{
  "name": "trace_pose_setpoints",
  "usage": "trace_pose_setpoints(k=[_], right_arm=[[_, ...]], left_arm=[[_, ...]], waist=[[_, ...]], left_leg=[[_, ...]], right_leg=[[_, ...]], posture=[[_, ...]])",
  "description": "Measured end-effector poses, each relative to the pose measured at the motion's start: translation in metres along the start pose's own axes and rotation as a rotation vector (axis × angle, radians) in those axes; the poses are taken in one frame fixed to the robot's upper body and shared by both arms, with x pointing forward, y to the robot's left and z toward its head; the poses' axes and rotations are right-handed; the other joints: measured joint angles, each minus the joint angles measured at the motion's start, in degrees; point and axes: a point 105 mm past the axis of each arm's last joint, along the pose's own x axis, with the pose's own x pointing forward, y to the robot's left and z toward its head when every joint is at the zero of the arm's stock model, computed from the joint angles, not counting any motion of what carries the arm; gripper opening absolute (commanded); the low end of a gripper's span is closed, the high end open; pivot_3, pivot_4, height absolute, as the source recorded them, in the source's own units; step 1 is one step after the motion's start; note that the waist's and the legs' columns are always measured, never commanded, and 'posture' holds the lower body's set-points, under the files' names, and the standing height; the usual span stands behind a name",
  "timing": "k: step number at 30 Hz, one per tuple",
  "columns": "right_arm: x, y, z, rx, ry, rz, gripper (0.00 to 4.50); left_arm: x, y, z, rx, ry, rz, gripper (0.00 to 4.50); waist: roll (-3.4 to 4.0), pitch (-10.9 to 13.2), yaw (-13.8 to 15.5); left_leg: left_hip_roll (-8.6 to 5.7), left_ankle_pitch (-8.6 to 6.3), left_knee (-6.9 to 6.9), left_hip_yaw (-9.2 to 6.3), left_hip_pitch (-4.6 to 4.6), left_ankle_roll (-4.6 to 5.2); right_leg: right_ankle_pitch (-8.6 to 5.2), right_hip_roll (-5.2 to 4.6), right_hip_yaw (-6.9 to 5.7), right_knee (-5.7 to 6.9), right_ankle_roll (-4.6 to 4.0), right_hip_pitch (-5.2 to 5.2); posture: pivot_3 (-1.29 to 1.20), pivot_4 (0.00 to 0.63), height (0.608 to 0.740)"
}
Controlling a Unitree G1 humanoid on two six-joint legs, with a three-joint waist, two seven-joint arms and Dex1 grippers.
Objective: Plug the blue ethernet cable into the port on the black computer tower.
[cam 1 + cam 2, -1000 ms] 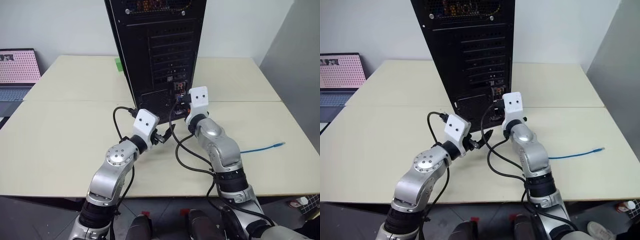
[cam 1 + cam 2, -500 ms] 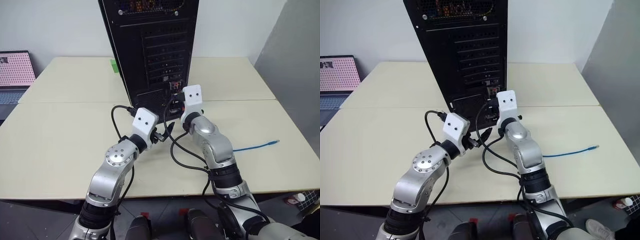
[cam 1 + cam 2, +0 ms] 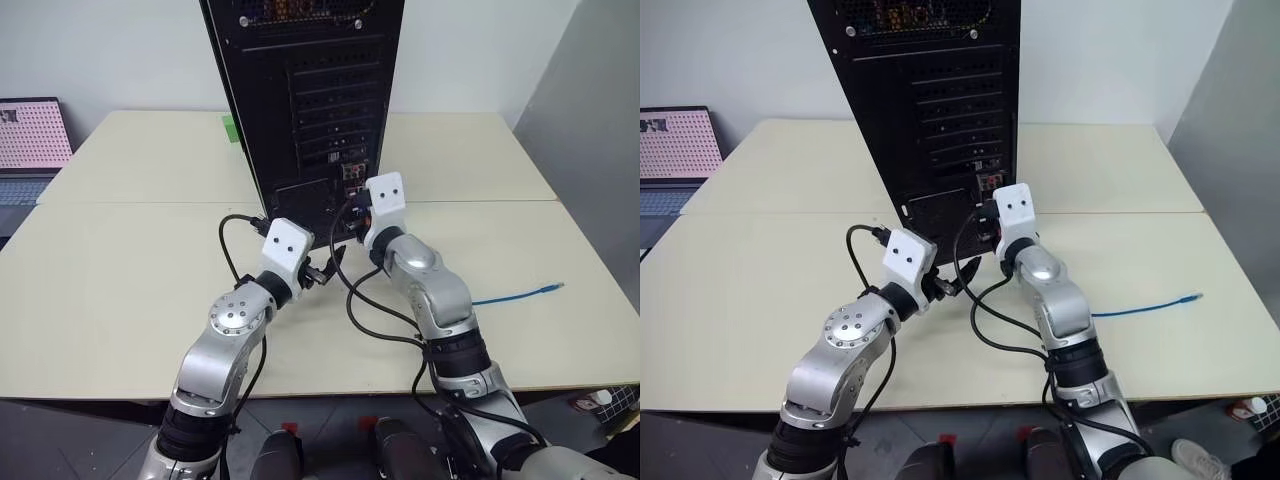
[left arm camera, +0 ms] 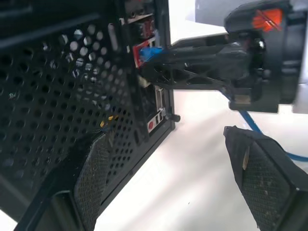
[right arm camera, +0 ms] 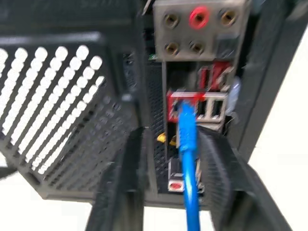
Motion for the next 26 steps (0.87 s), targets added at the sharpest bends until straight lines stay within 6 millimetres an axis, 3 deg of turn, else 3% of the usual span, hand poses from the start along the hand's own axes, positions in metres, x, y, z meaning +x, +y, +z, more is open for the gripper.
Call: trace_pose_setpoints(k=[4,10,16,19,26], right_arm=[[-0.016,-0.003,-0.005,-0.028,-0.001,0.046,3.29],[-0.045,-0.007,0.011,-0.074,-0.074,0.172,4.45],[-0.085,-0.028,0.017,-0.105,-0.086,0.335,4.45],[-0.093,-0.034,0.019,-0.104,-0.085,0.364,4.45],[-0.106,-0.048,0.026,-0.113,-0.08,0.405,4.45]], left_arm=[[-0.006,0.009,-0.004,0.011,0.018,0.018,3.89],[-0.019,0.024,-0.012,0.051,0.081,-0.019,3.89],[-0.046,0.052,-0.009,0.125,0.142,-0.096,3.89],[-0.053,0.063,-0.007,0.132,0.15,-0.097,3.89],[-0.063,0.068,-0.003,0.114,0.158,-0.192,3.89]], waist=[[0.0,0.0,0.0],[0.0,0.0,-0.1],[-0.02,0.0,0.0],[-0.02,0.0,-0.1],[-0.03,0.0,0.0]], left_leg=[[0.0,0.0,0.01,0.01,-0.13,0.0],[0.0,0.01,0.03,0.0,-0.08,0.0],[0.0,0.01,0.02,0.04,-0.08,0.0],[0.01,0.01,0.03,0.06,-0.06,0.0],[0.01,0.01,0.04,0.07,-0.08,0.0]], right_leg=[[0.0,0.0,0.01,0.07,0.01,-0.18],[0.0,0.01,0.0,0.16,0.0,-0.19],[-0.13,0.0,0.01,0.11,-0.21,-0.19],[-0.16,0.0,0.02,0.13,-0.27,-0.19],[-0.17,0.0,0.02,0.1,-0.27,-0.18]], posture=[[0.0,0.15,0.74],[0.0,0.15,0.74],[0.0,0.15,0.74],[0.0,0.15,0.74],[0.0,0.15,0.74]])
